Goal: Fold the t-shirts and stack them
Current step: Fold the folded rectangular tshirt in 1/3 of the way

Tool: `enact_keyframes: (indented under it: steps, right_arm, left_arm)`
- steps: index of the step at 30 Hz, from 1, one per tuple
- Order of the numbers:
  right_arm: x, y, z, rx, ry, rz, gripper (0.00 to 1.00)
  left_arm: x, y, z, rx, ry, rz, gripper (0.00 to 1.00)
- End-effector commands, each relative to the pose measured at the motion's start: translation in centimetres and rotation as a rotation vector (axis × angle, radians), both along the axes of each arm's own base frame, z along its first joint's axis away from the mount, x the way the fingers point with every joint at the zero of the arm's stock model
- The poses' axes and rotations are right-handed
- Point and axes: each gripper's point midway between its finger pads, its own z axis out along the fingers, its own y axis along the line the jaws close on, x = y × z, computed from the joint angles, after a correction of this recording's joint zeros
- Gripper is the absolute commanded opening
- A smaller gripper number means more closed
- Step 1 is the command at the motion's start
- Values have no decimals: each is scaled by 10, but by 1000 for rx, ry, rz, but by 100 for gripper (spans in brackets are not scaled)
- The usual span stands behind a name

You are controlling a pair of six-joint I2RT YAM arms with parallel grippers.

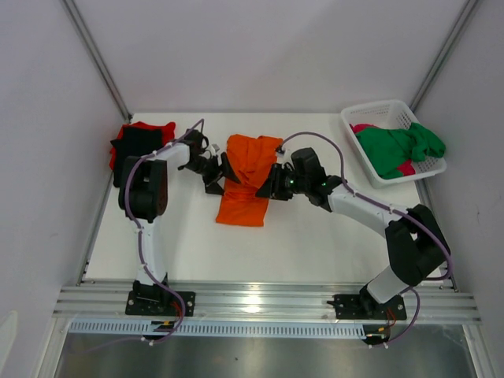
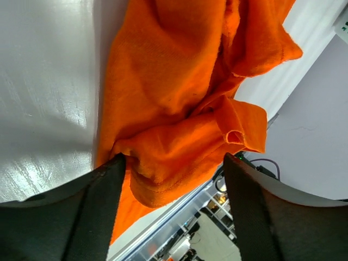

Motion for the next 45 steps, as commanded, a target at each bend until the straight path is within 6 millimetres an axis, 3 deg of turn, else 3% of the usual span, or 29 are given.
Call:
enact_keyframes:
  steps: [1, 3, 11, 24, 45]
  right_arm:
    - [3, 7, 2, 25, -8, 7, 33]
    - [1, 8, -3, 19, 3, 14, 33]
    - [-2, 16, -24, 9, 30, 28, 33]
    - [-5, 26, -55, -17, 81, 60, 33]
    - [0, 21, -70, -52, 100, 71, 33]
  left_arm:
    - [1, -1, 5, -32, -19, -5, 73]
    - [1, -2, 5, -36, -17, -5, 66]
    - [3, -1, 7, -27, 0, -6, 73]
    - [24, -5, 36, -36, -32, 10, 74]
    - [40, -12, -1, -62, 33, 42, 74]
